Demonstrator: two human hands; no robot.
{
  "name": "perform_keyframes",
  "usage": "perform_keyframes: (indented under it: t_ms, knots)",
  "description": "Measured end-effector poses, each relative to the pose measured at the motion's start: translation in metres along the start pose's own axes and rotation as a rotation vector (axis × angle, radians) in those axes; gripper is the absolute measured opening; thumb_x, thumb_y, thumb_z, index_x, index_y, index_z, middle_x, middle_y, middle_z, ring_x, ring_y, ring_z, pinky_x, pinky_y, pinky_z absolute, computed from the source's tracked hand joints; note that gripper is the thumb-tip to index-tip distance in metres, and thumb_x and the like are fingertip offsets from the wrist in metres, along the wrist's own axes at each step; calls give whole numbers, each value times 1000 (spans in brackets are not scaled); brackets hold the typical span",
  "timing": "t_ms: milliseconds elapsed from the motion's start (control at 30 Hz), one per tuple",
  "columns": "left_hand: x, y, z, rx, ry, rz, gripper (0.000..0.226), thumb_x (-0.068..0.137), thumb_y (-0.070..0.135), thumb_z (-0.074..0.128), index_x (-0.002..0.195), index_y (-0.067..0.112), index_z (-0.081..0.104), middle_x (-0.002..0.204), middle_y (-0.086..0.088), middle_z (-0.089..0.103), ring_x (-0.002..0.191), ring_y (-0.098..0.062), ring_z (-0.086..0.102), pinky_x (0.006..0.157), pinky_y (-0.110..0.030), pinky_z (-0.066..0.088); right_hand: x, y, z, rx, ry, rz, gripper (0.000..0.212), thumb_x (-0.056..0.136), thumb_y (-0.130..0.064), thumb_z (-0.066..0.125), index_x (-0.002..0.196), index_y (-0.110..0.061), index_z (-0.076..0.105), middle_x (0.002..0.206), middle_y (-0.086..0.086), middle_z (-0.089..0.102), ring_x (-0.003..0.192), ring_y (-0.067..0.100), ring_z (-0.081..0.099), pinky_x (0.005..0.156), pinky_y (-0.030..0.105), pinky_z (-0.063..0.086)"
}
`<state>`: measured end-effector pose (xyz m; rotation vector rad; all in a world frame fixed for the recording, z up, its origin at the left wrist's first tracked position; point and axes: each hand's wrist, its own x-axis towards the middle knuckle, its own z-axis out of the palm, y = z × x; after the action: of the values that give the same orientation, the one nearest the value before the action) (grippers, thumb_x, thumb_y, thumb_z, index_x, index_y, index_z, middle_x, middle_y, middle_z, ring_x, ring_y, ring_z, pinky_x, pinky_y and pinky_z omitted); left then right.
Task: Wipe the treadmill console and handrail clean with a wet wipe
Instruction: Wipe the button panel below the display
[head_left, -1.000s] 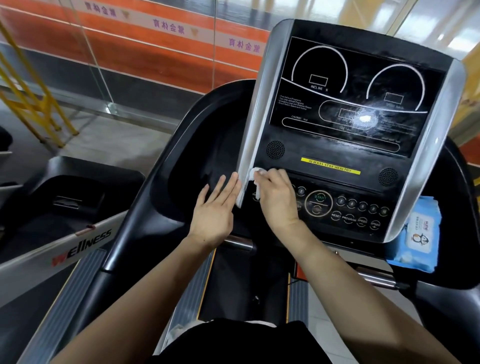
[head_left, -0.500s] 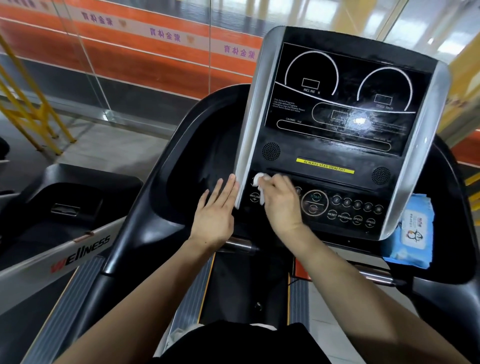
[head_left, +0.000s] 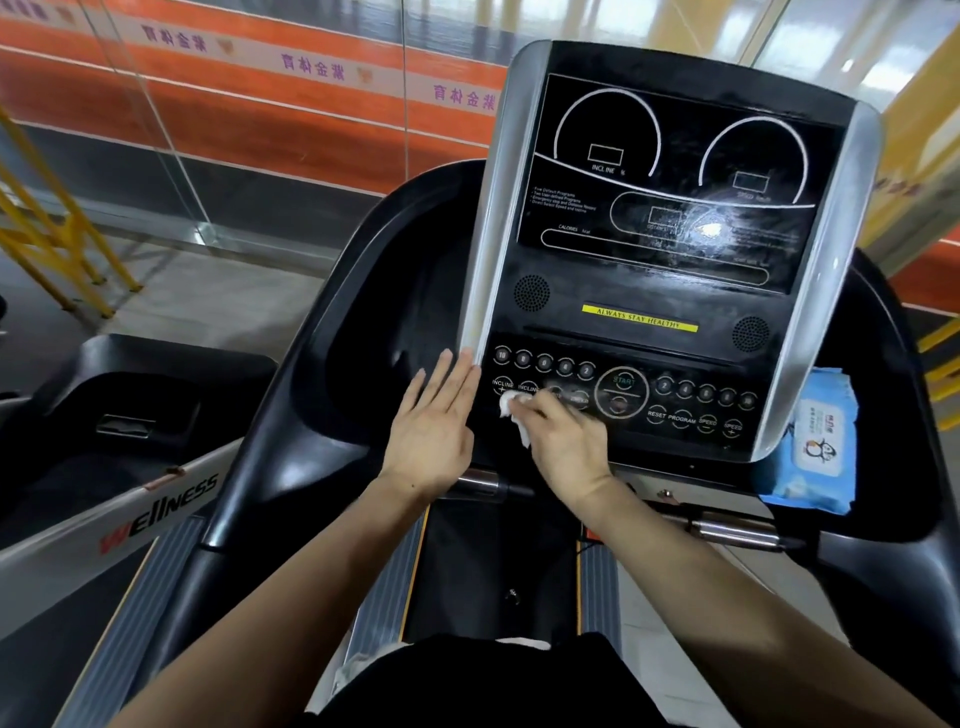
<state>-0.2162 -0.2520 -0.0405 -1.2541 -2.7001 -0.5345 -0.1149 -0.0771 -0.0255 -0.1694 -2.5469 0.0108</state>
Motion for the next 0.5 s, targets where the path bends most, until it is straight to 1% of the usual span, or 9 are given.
perform_keyframes:
  t_ms: [67,100,167,233,267,300,367,433,500]
  knots:
    - [0,-1,-1,3,6,15,81,90,12,51,165,13,21,175,0,5,162,-19,-3,132,-45,6,2,4,-8,-11,-21,-45,21,95,-21,58,101,-30,76,86,-7,64,67,19,67,50,30,52]
    - [-1,-1,-1,8,11,23,80,90,12,51,165,12,22,175,-1,7,162,-19,-2,132,-45,6,13,7,-12,-39,-5,-33,21,93,-21,58,99,-30,76,83,-5,63,67,20,66,49,29,50]
    - [0,1,-1,11,17,30,79,89,12,50,164,12,24,175,-2,8,162,-19,-1,132,-45,6,40,13,-20,-94,31,59,18,92,-23,60,100,-30,75,81,0,60,67,23,63,49,32,51]
    - [1,4,-2,-5,7,26,79,90,11,50,165,12,23,175,-1,8,162,-18,-2,132,-45,5,58,15,-25,-64,18,172,23,96,-24,55,106,-27,75,84,4,61,72,27,62,56,37,54]
    - [1,5,-2,-7,-3,31,79,91,11,49,165,12,22,175,0,6,162,-18,-3,132,-45,4,56,14,-27,-38,15,205,22,97,-24,56,107,-27,75,85,5,61,71,27,63,57,37,54]
    - [1,6,-2,-1,-9,39,79,91,11,49,165,12,21,175,0,4,162,-18,-5,132,-45,3,48,12,-28,-21,22,212,18,95,-22,61,105,-27,75,83,3,61,67,25,64,54,34,54]
    - [1,7,-2,15,-8,57,79,92,12,49,165,12,19,175,-1,1,161,-19,-9,131,-46,0,18,6,-27,-9,-18,144,14,89,-20,72,98,-29,76,79,-1,60,57,22,64,45,30,50]
    - [1,8,-2,26,2,73,78,93,11,49,165,11,20,175,-2,1,161,-19,-10,131,-46,-1,-9,2,-28,-23,-90,48,16,90,-18,67,95,-30,76,76,-3,60,56,20,65,42,31,50]
    - [3,11,-1,14,20,63,77,93,11,49,165,12,21,175,-3,1,161,-19,-9,132,-47,1,-1,10,-29,-46,-88,20,21,91,-19,59,96,-32,75,77,-3,60,60,20,65,44,31,50]
